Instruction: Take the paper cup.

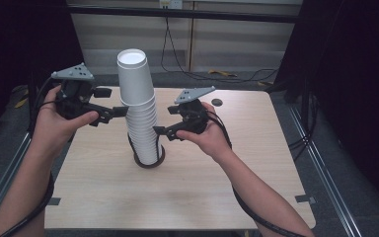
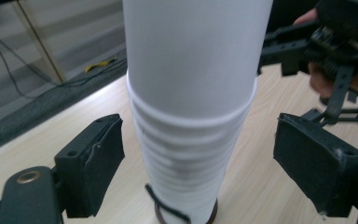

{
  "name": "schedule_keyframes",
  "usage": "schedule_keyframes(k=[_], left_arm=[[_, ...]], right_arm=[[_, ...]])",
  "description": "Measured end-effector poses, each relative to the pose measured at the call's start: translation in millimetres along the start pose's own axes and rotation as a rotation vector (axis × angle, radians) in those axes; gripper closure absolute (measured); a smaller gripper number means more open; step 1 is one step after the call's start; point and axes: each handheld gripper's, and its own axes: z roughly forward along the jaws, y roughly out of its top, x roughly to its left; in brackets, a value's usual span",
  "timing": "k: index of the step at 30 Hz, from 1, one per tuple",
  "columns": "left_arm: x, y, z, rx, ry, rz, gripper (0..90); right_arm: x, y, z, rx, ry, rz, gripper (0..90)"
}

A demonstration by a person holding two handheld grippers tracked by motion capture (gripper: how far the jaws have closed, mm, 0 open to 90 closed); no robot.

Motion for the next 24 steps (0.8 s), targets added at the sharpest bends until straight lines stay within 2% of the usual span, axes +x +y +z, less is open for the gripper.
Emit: schedule_keyframes(k=[3,5,9,12,17,20,24], left_arm=[[-1.4,10.5,1.6,-0.005,0.004,0.008,15.8],[-2.4,15.7,4.0,-0.003,0.013,0.026,15.9],[-1.1,23.1,12.6,0.012,0.011,0.021,15.8],[-1.8,24.7,22.1,0.035,0.029,0.032,15.5],[1.9,23.7,35.9,0.028,0.014,0.017,13.6],[3.5,23.8,40.5,0.011,0.023,0.012,11.9],[6.9,22.4,44.4,-0.005,0.004,-0.002,9.7]], right_arm=[[-0.4,8.7,0.4,-0.008,-0.001,-0.001,16.5],[-1.2,14.6,0.1,-0.027,0.018,0.020,16.4],[0.0,26.5,0.7,-0.047,0.015,0.016,16.2],[-0.8,32.0,3.5,-0.064,0.016,0.028,16.3],[-0.1,37.4,11.3,-0.072,0.014,0.032,17.4],[0.8,39.1,14.6,-0.065,0.007,0.027,17.4],[0.2,40.0,17.4,-0.071,0.004,0.030,17.7]])
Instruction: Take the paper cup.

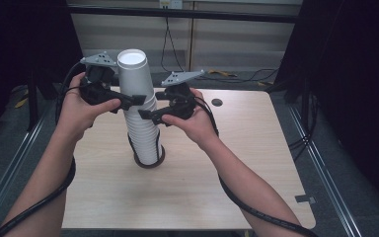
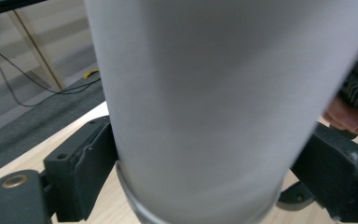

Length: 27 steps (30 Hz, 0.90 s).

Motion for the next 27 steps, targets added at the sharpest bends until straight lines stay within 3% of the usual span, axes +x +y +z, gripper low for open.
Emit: schedule_keyframes(k=[9,27], left_arm=[[-2.0,2.0,1.0,-0.001,0.010,0.001,10.9],[-4.0,9.8,-2.0,0.007,0.031,-0.027,13.1]], right_arm=[[-1.9,0.5,3.2,-0.021,0.007,0.013,16.4],[-1.5,2.6,5.2,-0.007,0.003,0.010,15.3]])
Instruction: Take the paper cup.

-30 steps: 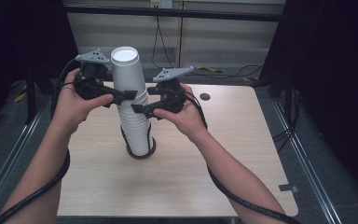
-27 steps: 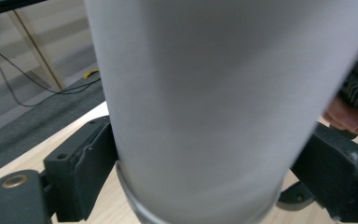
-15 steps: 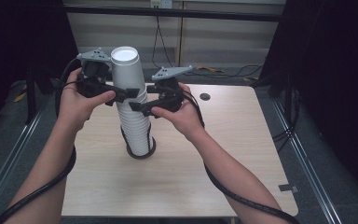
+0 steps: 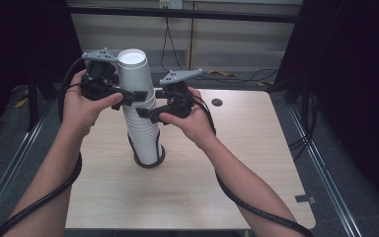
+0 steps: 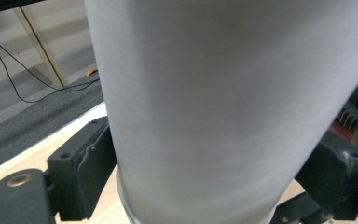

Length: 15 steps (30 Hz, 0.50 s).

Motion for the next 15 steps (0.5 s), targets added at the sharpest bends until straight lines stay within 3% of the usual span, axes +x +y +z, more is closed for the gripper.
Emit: schedule_keyframes(k=[15], left_arm=[[-2.0,1.9,-3.1,-0.044,0.017,-0.002,14.0]], right_arm=[[-0.4,0.0,0.5,0.001,-0.001,0.002,15.3]])
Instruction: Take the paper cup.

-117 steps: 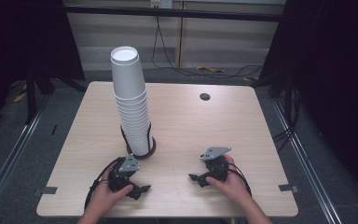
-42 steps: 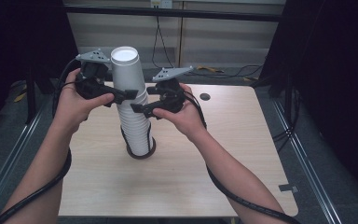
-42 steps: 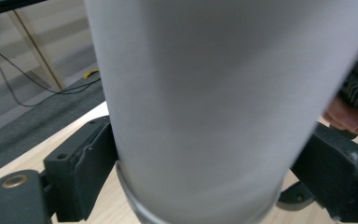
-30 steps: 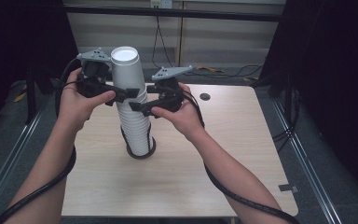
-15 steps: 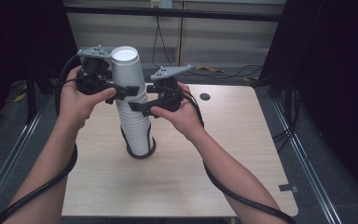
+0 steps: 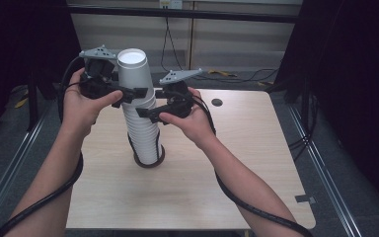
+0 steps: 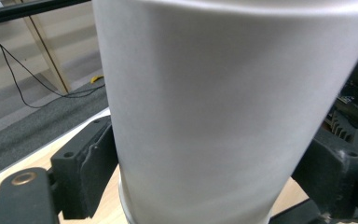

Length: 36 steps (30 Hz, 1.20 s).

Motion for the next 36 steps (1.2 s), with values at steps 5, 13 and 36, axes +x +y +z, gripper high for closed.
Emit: schedule_keyframes(k=[5,13,36], left_arm=[[-2.2,-6.9,6.8,0.025,0.013,0.063,10.4],[-1.0,-14.8,18.1,-0.004,-0.002,0.061,4.9],[-5.3,-2.3,12.0,0.009,0.045,0.042,10.0]], right_arm=[[0.7,-0.2,0.3,0.000,-0.001,-0.004,15.5],[0.3,-1.6,0.2,0.002,-0.001,-0.002,15.5],[1.6,-4.2,1.3,0.039,-0.020,-0.058,22.8]])
